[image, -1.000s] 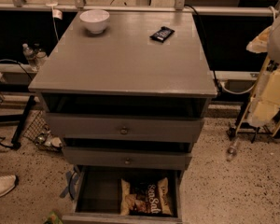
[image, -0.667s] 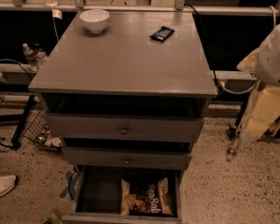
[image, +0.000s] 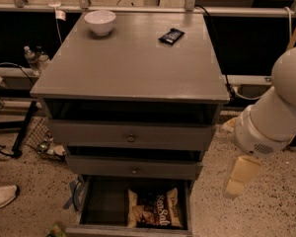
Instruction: Pick brown chip bag from bottom drawer and place on counter
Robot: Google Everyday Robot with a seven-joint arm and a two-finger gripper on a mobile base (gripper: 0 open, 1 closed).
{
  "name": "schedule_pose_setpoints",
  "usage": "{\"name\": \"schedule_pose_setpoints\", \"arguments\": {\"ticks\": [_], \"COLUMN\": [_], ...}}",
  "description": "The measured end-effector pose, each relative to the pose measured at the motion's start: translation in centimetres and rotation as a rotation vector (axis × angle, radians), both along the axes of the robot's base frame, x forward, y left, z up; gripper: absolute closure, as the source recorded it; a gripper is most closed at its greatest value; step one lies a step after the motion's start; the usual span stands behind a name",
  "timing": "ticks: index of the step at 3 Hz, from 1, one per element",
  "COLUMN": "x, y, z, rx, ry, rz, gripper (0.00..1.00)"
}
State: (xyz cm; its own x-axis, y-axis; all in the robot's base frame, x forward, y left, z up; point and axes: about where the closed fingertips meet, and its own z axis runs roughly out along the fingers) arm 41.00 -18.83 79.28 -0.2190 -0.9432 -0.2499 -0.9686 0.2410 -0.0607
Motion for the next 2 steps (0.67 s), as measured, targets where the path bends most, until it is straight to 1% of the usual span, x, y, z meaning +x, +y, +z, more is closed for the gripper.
{"name": "schedule_pose_setpoints", "arguments": {"ticks": [1, 2], "x": [0.74, 0.72], "y": [2.72, 2.76], "z": [-7.16, -7.46], "rx": [0.073, 0.080], "ry": [-0.008, -0.004], "rz": [-0.036, -0.037], "gripper": [0.00, 0.00]}}
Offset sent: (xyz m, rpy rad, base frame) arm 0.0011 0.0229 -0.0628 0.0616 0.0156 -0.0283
